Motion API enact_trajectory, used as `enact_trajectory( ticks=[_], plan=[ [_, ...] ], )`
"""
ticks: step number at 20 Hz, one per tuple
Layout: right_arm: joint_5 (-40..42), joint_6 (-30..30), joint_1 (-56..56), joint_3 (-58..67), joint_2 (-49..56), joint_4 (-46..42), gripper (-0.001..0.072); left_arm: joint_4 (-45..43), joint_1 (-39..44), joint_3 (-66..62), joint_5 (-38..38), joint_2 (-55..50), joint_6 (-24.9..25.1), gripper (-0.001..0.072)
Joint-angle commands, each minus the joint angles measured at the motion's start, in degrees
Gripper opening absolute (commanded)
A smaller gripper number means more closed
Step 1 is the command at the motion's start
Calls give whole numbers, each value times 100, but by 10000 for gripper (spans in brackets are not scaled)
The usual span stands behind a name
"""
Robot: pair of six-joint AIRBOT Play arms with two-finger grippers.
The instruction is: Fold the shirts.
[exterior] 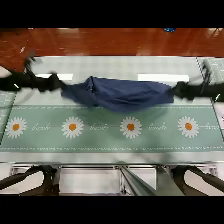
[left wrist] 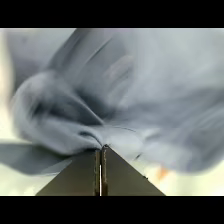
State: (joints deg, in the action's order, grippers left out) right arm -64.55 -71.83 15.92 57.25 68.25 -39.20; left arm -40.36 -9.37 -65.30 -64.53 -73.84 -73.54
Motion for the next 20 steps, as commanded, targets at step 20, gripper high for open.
enact_trajectory(
  ticks=[20],
  plan=[
    [-2282,-1401,-170,5949,-2920,-2940,26,-2931,-151,-5230,-518,3176,-835,12]
  ],
)
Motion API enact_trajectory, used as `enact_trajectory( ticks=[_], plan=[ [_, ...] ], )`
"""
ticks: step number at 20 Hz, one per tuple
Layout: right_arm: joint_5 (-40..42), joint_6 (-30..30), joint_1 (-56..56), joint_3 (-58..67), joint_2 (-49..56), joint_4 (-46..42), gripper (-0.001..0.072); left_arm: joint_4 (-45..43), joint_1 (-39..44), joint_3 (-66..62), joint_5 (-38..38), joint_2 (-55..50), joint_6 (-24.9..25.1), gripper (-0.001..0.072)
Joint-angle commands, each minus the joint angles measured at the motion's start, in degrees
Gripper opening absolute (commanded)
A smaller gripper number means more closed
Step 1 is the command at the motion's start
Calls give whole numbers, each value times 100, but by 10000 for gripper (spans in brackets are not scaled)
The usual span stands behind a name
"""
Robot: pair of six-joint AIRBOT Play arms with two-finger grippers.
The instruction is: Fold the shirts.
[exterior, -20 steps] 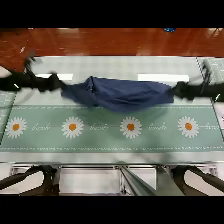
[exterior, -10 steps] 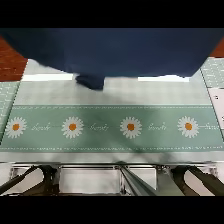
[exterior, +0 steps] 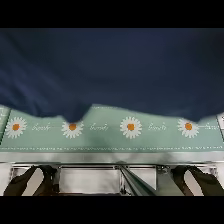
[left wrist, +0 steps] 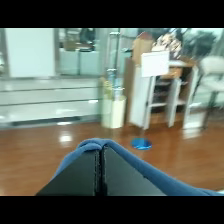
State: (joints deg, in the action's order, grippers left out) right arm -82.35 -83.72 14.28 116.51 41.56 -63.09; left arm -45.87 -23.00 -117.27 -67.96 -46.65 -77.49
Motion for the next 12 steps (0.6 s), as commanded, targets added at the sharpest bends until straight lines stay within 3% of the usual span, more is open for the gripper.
enact_trajectory(
  ticks=[1,3,5,9,12],
  plan=[
    [-730,-317,-7,-7,-291,-772,26,-3383,1967,-22,-409,601,-715,12],
    [-1158,-457,-7,-271,-363,-957,26,-4846,3171,76,-1040,765,-1207,12],
    [-1325,-481,-7,-723,-363,-776,26,-5713,3823,389,-1370,745,-1515,12],
    [-1067,-468,-9,-2184,-269,-520,26,-5899,3915,1746,-1357,214,-2039,12],
    [-463,-243,-11,-3379,125,-190,26,-5880,3637,2651,-680,-743,-2243,12]
  ],
)
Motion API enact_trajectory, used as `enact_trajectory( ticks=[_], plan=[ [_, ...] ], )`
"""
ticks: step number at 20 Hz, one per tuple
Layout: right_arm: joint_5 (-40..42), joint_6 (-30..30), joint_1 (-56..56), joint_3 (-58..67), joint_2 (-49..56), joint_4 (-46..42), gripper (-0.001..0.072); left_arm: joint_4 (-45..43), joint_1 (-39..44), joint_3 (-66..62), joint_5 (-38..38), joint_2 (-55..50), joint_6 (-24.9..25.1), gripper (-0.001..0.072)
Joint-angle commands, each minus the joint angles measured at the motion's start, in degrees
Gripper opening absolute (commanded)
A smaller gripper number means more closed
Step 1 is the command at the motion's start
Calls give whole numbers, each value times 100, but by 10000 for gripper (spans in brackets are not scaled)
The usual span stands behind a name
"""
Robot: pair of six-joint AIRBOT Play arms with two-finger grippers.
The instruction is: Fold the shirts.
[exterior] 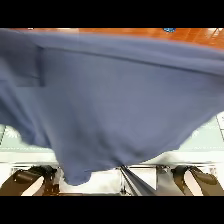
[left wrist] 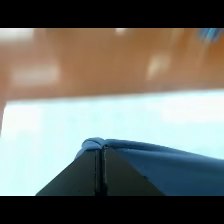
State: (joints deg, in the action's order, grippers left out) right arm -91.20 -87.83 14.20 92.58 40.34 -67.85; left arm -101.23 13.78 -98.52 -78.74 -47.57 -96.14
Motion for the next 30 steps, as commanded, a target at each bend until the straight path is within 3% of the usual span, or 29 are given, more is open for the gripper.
enact_trajectory(
  ticks=[1,6,9,13,17,20,23,27,30],
  plan=[
    [723,282,-2,-1303,494,428,26,-229,-177,914,634,-1025,-516,12],
    [2175,811,-2,-1585,2500,953,26,1283,-804,911,2129,-3062,-490,12],
    [2889,942,-2,-1340,3873,1274,26,1770,-1045,553,2474,-4249,-492,13],
    [3106,962,0,-273,5637,1554,26,2391,-1165,-190,2566,-5576,-492,12],
    [2962,691,-2,833,6778,1773,26,3493,-1198,-496,2618,-6166,-291,12],
    [2621,769,0,992,6918,1847,27,4094,-1368,-535,2214,-6131,396,13],
    [2074,973,179,997,6771,1821,27,4105,-1690,-693,1069,-5921,909,12],
    [927,1145,389,990,6612,1427,27,3856,-1886,-581,-118,-5626,1156,12],
    [404,1141,310,813,6610,1154,27,3847,-1790,13,-431,-5619,1158,12]
  ],
)
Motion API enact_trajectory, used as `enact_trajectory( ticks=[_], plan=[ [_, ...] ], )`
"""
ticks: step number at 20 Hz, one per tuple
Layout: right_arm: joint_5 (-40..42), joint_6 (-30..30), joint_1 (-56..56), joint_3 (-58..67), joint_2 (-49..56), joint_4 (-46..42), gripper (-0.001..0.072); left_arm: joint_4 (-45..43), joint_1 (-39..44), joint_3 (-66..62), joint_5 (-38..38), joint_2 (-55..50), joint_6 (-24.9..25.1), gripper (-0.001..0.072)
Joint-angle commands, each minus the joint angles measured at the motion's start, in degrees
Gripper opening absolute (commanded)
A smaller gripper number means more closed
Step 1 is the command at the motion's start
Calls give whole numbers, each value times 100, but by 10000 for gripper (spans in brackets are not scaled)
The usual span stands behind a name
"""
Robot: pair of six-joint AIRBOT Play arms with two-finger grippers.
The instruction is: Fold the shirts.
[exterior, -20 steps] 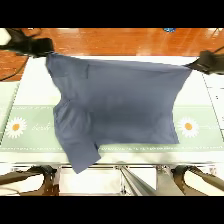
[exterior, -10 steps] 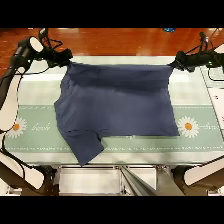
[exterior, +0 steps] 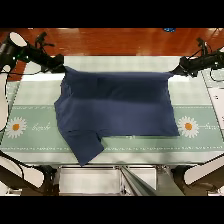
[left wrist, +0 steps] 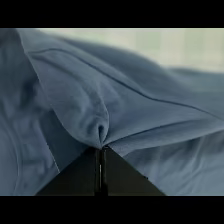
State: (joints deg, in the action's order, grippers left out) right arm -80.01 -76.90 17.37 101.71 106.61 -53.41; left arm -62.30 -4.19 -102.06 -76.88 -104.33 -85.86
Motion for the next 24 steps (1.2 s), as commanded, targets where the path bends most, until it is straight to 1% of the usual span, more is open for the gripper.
enact_trajectory(
  ticks=[1,5,8,9,10,11,14,16,17,18,20,21,22,24],
  plan=[
    [-726,44,-15,-192,-17,-334,27,-50,59,616,-623,57,149,12],
    [-597,4,-81,-765,-15,-616,27,-48,129,1318,-625,55,269,12],
    [-334,4,-81,-1104,-15,-704,28,-46,136,1484,-625,46,271,14],
    [-258,-63,-81,-1156,-11,-662,114,-46,136,1488,-682,39,205,101],
    [-247,-138,-81,-1161,-13,-625,311,-50,133,1486,-780,46,236,339],
    [-286,-138,-79,-1161,-48,-555,412,-50,94,1484,-896,66,293,498],
    [-315,-173,216,-1163,-535,-627,412,-50,-205,1488,-1036,433,269,502],
    [-243,-243,557,-1281,-1091,-905,412,-70,-562,1578,-1010,935,286,502],
    [-61,-251,734,-1561,-1434,-955,412,-138,-750,1834,-949,1244,428,502],
    [267,-249,922,-2059,-1849,-951,412,-291,-960,2282,-817,1585,444,501],
    [1115,-186,1200,-3469,-2719,-772,412,-313,-1480,3696,-264,2387,446,502],
    [1438,39,1311,-4249,-3150,-479,412,-151,-1753,4544,96,2835,485,502],
    [1624,278,1403,-4909,-3512,-136,412,92,-2002,5300,348,3226,656,502],
    [1718,732,1510,-5895,-4155,424,412,415,-2555,6561,511,3810,813,502]
  ],
)
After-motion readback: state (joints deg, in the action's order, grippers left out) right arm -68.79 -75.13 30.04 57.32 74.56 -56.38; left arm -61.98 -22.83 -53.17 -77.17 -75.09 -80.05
